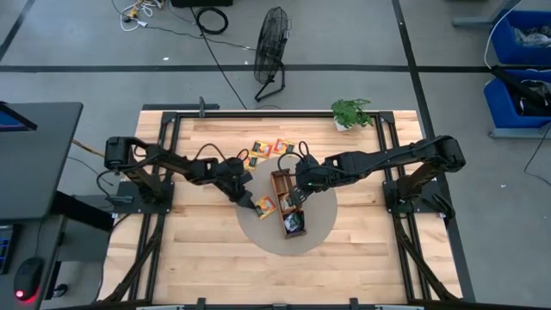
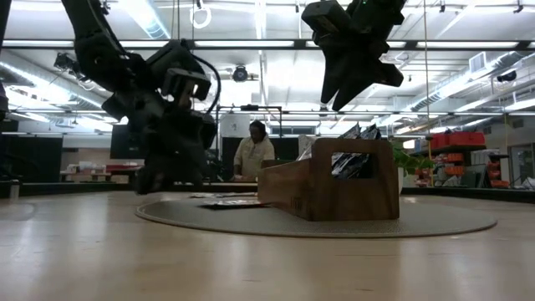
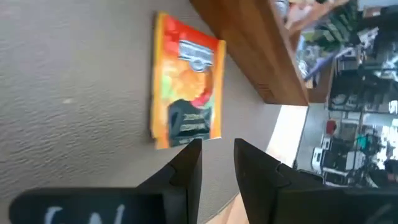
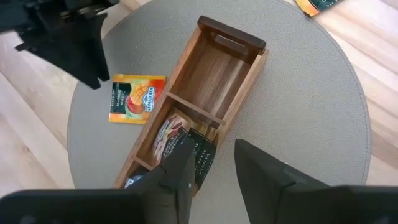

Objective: Pick & Place Tea
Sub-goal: Put the orange tea bag into the left section of the wooden organizer

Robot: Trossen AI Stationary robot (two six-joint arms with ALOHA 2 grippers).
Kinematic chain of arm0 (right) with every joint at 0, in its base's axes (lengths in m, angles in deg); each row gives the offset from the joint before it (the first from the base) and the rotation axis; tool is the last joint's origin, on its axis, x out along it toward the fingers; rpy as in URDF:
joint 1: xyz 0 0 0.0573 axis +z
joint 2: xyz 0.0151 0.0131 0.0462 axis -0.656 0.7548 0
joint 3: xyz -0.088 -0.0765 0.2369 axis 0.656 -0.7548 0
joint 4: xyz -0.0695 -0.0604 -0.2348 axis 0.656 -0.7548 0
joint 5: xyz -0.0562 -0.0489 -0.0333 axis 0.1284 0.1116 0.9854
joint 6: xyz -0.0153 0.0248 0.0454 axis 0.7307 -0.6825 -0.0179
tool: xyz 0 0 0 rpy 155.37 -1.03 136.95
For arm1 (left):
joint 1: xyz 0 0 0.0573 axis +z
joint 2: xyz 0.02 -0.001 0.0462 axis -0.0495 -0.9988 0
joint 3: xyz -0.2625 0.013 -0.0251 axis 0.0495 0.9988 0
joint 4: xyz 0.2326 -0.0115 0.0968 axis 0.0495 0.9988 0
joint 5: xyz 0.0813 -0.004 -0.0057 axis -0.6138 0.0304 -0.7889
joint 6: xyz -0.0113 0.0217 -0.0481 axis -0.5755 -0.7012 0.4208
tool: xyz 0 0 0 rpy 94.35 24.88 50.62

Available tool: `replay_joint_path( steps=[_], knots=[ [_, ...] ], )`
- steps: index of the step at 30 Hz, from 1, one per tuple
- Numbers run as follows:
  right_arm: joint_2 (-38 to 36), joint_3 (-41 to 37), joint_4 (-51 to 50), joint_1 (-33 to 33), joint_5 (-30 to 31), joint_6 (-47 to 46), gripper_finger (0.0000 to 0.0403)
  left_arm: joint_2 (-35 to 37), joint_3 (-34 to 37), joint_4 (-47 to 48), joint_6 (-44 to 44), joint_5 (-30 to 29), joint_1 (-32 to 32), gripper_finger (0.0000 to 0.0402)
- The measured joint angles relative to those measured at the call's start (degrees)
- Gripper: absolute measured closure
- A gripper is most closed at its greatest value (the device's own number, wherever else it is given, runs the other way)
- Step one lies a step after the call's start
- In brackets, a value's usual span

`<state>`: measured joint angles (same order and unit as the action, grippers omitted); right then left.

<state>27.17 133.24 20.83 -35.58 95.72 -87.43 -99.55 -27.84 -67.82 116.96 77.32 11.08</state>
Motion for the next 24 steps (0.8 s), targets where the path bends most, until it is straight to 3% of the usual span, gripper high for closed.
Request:
replay_joint_path(
  steps=[5,9,15,19,24],
  knots=[
    [0.00,0.00,-0.01,0.00,-0.05,0.33,0.0282,0.02,-0.02,-4.33,2.00,-2.73,-3.98,0.0282],
    [0.00,0.00,-0.23,0.00,-0.20,0.61,0.0282,0.02,-0.02,-4.39,1.58,-9.88,-7.34,0.0244],
    [0.00,0.00,-0.51,0.00,-0.20,1.09,0.0282,0.02,-0.02,-4.44,2.22,-14.92,-7.71,0.0175],
    [0.00,0.00,-1.54,0.00,-0.25,1.33,0.0282,0.02,0.02,-1.32,7.01,-11.88,-5.17,0.0154],
    [0.00,0.00,-2.58,-0.12,-0.26,2.56,0.0282,0.02,-0.02,-1.46,6.89,-8.42,-4.38,0.0152]
  ],
)
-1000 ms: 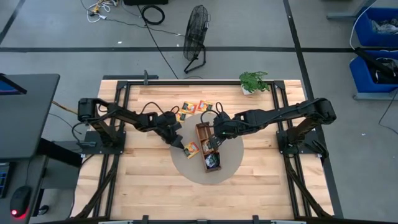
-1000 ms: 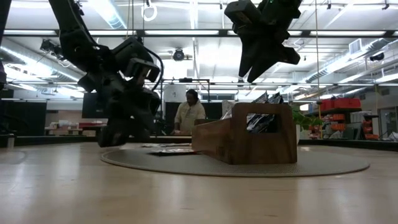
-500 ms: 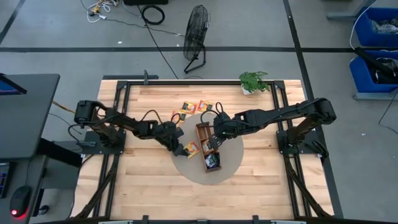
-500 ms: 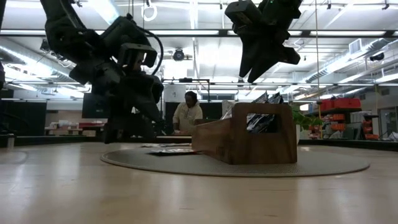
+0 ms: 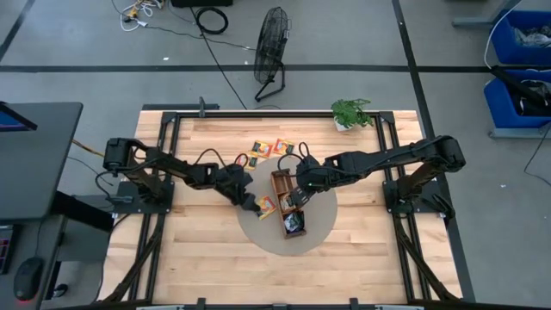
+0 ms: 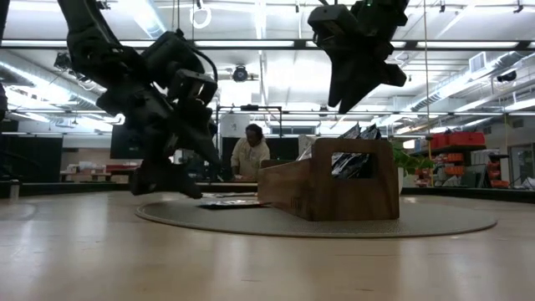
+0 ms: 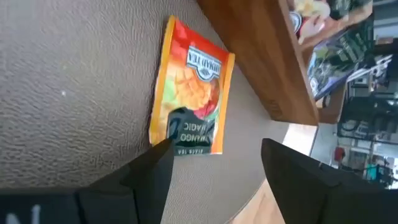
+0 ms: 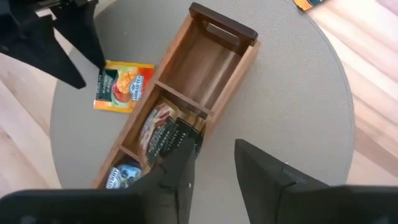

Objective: Pick & Place Tea
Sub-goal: Put the orange tea bag into the left section of the wooden organizer

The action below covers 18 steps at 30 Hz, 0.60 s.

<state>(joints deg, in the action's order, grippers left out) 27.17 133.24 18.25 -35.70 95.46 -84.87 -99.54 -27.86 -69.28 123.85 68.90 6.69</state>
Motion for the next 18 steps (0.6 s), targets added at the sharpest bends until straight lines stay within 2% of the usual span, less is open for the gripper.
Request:
replay_joint_path(
  steps=[6,10,13,18],
  knots=[
    [0.00,0.02,-0.61,-0.45,0.01,0.55,0.0282,2.38,-0.03,0.78,1.56,1.62,-0.01,0.0152],
    [0.00,0.02,-0.85,-0.95,0.02,1.98,0.0282,5.33,-0.02,8.58,2.00,2.54,-0.18,0.0152],
    [0.00,0.02,-0.88,-1.52,0.04,3.36,0.0282,5.91,0.04,13.83,0.20,0.35,-0.55,0.0152],
    [0.02,0.02,-0.84,-2.83,0.04,6.23,0.0282,5.92,0.02,11.81,0.82,-4.42,-0.37,0.0152]
  ],
)
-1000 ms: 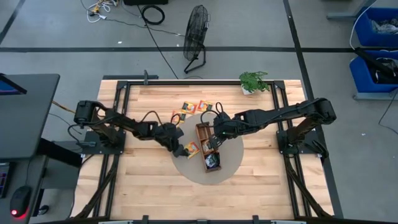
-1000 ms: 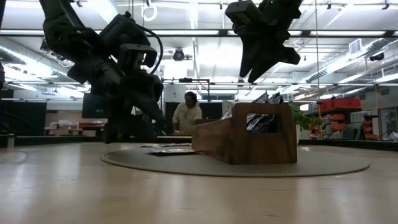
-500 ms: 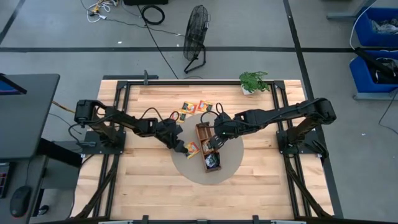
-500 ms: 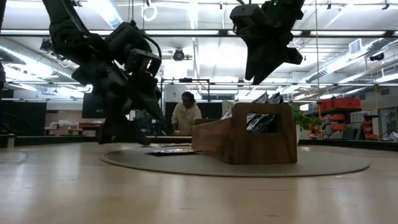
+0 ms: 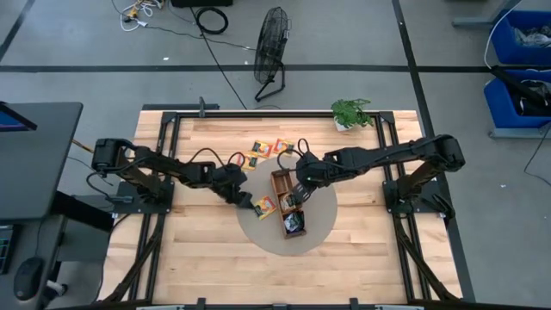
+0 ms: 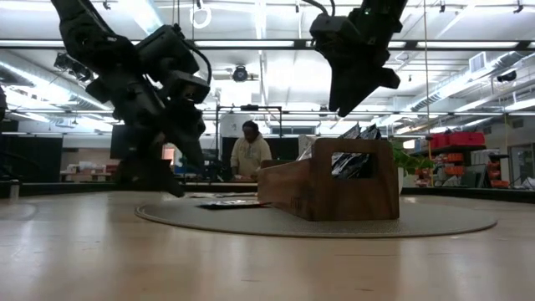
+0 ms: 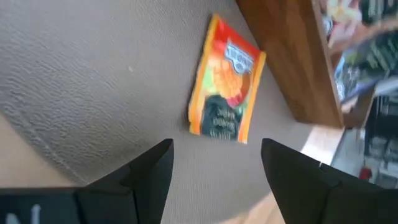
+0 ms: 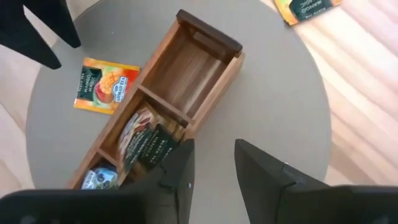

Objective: Pick & Place Tea
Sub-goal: Put the orange tea bag into the left section of the wooden organizer

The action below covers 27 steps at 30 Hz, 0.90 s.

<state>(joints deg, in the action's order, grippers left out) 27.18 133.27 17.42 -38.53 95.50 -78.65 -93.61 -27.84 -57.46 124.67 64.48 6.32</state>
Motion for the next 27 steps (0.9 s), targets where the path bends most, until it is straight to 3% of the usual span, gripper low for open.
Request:
replay_joint_path(
  steps=[20,27],
  knots=[
    [0.01,0.02,0.04,-0.94,1.10,1.29,0.0282,-2.84,-0.02,-3.46,6.14,-0.13,-0.50,0.0153],
    [0.01,0.02,0.04,-0.94,1.10,1.54,0.0282,-5.75,-0.04,-9.87,9.00,-0.07,-0.40,0.0169]
  ],
)
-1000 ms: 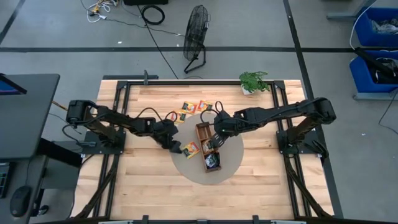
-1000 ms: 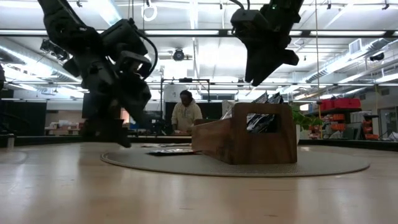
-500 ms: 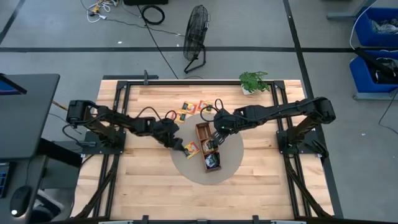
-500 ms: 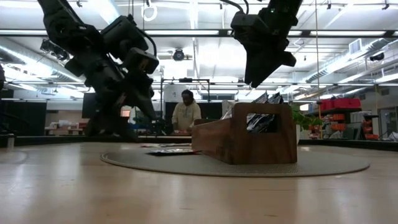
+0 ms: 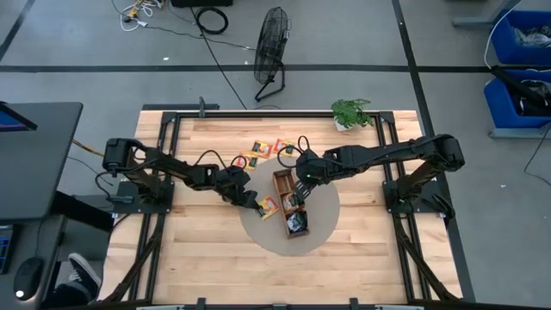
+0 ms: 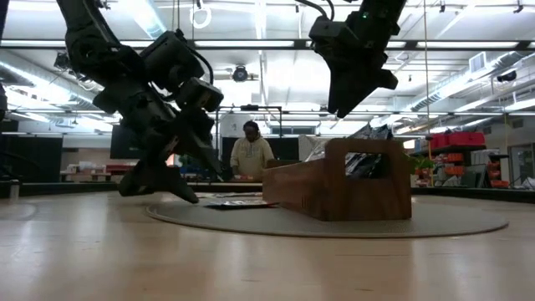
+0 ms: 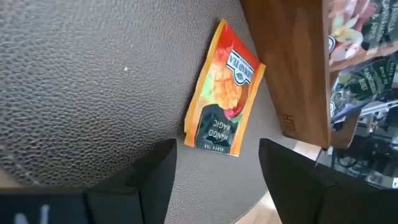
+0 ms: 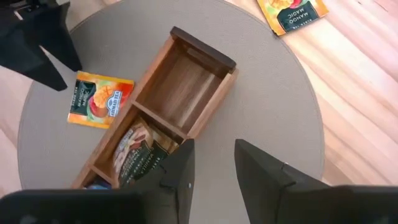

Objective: Pick & Place Tea
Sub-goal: Put the orange tea bag into the left section of the wooden organizer

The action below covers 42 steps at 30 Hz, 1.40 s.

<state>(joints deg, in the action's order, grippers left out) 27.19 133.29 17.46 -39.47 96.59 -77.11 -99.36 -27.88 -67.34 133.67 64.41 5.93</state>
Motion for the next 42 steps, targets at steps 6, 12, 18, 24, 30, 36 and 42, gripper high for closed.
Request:
replay_joint_path(
  steps=[6,12,18,24,30,36,42],
  knots=[
    [0.00,0.00,-0.02,0.00,0.00,0.21,0.0282,-0.28,0.02,-1.72,1.13,0.82,-0.85,0.0183],
    [0.00,0.00,0.02,0.00,0.00,0.25,0.0282,-0.28,0.02,-2.09,0.62,-0.19,-1.07,0.0186],
    [0.00,0.00,0.19,0.00,0.02,0.25,0.0282,-2.09,-0.29,-2.47,1.31,-0.80,-1.02,0.0186],
    [0.00,0.00,0.20,0.00,0.42,0.25,0.0282,-6.78,-5.53,-2.36,-0.38,1.41,-1.09,0.0188],
    [0.00,-0.01,-0.26,0.00,0.42,0.23,0.0282,-9.67,-9.61,-0.87,-3.22,3.20,-1.04,0.0229],
    [0.00,-0.02,-0.39,0.00,0.42,0.23,0.0282,-10.67,-9.88,-1.27,-3.80,3.47,-0.98,0.0345],
    [0.00,-0.02,-0.42,0.00,0.42,1.09,0.0282,-10.78,-9.84,-2.84,-6.39,4.08,-0.64,0.0397]
  ],
)
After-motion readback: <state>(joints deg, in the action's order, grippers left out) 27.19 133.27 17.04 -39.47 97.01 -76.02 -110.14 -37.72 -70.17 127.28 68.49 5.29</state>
